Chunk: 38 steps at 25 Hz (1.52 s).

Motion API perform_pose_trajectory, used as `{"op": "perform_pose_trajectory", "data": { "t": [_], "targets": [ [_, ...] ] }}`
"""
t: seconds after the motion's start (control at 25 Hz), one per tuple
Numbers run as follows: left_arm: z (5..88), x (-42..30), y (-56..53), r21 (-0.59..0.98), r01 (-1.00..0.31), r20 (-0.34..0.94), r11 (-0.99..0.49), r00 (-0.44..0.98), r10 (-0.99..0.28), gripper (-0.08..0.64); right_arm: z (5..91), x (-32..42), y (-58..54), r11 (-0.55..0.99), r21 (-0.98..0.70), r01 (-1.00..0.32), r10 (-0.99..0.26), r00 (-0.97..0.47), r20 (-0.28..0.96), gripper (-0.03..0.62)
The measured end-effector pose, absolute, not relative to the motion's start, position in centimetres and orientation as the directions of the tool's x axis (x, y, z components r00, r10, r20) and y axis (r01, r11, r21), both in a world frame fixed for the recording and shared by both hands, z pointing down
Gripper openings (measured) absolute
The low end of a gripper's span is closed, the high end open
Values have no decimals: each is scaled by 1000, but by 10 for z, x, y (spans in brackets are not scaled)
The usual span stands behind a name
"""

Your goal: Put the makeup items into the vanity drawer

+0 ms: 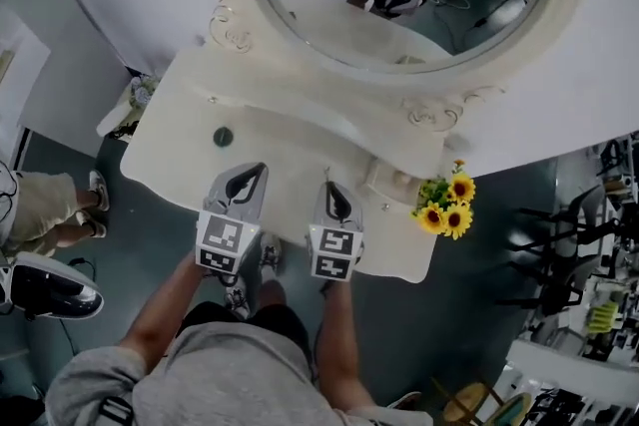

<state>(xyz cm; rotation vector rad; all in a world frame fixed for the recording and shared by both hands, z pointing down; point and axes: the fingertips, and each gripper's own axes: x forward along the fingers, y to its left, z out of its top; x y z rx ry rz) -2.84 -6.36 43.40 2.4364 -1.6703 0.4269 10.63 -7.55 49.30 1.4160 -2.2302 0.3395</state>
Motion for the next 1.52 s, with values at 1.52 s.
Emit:
{"op": "perform_pose_trajectory", "data": {
  "t": [1.52],
  "targets": [
    [508,152,-165,52,-744,419,-667,622,-661,11,571,284,-138,104,33,-994,-758,-58,650,18]
  ]
}}
